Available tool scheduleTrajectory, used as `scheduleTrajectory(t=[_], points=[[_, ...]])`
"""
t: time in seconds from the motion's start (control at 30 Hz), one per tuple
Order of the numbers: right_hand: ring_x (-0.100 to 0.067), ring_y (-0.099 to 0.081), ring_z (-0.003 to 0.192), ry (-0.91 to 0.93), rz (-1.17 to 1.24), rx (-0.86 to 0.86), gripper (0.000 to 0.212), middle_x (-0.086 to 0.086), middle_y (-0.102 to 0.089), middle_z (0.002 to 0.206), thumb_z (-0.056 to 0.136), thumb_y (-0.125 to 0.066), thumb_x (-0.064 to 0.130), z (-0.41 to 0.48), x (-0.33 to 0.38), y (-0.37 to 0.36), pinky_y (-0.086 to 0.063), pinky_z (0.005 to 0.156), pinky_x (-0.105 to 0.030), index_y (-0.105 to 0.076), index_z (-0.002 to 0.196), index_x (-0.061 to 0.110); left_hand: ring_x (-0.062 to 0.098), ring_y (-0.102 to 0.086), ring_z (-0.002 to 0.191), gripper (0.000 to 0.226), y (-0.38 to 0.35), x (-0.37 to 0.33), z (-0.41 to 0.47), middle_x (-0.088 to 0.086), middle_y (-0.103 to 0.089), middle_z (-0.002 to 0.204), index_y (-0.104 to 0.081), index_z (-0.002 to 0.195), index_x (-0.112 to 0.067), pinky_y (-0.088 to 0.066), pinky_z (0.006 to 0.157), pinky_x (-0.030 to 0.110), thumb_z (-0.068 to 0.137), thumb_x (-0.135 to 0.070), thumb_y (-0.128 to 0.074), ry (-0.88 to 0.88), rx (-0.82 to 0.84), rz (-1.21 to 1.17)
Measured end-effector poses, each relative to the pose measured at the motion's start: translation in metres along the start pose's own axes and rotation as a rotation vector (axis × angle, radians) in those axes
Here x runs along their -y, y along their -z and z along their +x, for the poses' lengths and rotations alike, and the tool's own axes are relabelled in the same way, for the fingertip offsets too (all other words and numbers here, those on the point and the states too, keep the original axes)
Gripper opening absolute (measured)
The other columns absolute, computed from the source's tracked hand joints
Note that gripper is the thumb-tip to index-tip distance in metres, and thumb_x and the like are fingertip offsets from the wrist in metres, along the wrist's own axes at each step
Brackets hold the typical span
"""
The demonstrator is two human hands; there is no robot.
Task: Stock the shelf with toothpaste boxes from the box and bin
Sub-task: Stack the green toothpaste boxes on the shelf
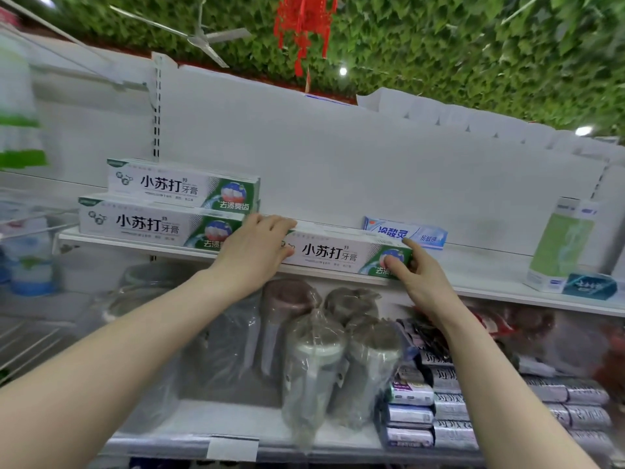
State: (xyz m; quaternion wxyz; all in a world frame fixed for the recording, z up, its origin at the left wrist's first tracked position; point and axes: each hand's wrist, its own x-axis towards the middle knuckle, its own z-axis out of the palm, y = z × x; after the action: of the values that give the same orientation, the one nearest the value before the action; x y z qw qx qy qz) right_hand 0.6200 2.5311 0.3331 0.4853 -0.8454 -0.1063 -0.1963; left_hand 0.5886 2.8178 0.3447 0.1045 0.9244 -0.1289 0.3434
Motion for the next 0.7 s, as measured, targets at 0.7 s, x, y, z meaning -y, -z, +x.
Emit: scheduleTrajectory(t=[0.7], points=[[-0.030, -0.055, 0.118, -0.004, -0.192, -0.086, 0.063, -0.010, -0.060, 0.127, 0.099, -0.052, 0.030, -0.002, 0.023, -0.030, -0.040, 0.093, -0.032, -0.025, 0.152, 0.012, 0.033, -0.028, 0.142, 0.088, -0.006, -0.009, 0.000, 0.005, -0.010, 0.162, -0.015, 0.155, -0.020, -0.031, 0.110, 0.040, 0.082, 0.018, -0.044, 0.150, 0.009, -0.046]])
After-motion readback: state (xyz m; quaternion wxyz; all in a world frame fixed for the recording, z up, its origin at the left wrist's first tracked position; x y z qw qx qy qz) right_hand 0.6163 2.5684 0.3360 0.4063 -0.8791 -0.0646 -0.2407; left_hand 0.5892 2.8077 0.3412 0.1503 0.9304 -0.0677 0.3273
